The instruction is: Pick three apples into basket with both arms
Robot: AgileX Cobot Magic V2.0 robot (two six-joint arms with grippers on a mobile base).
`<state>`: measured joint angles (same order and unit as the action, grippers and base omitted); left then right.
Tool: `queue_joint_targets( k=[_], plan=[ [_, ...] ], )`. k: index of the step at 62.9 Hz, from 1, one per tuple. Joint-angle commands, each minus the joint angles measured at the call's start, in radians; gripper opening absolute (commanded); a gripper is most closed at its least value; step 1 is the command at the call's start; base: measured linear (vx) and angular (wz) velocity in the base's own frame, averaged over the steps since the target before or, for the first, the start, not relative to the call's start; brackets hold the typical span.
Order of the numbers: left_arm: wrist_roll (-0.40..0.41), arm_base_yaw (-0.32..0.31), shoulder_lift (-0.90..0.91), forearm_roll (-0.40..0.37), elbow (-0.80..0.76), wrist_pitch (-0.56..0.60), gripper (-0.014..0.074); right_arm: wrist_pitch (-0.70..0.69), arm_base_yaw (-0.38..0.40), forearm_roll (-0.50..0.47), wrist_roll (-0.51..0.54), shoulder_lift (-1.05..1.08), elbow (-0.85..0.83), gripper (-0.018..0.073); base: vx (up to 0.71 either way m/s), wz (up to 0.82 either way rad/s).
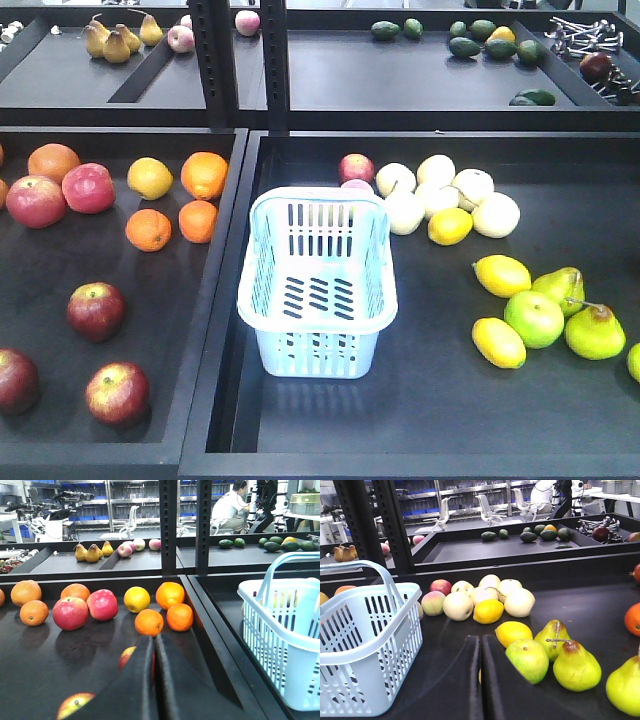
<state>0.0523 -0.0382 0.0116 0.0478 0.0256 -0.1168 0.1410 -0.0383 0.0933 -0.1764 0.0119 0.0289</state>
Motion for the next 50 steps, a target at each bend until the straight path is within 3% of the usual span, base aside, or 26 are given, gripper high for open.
queue_joint_targets(
  k=[1,50],
  plan=[
    [0.006,0.000,0.016,-0.008,0.005,0.076,-0.0006,-0.076,0.007,0.010,0.001,0.013,0.012,-0.0007,0.05,0.03],
    [0.006,0.000,0.016,-0.008,0.005,0.076,-0.0006,-0.076,0.007,0.010,0.001,0.013,0.012,-0.0007,0.04,0.00]
  ],
)
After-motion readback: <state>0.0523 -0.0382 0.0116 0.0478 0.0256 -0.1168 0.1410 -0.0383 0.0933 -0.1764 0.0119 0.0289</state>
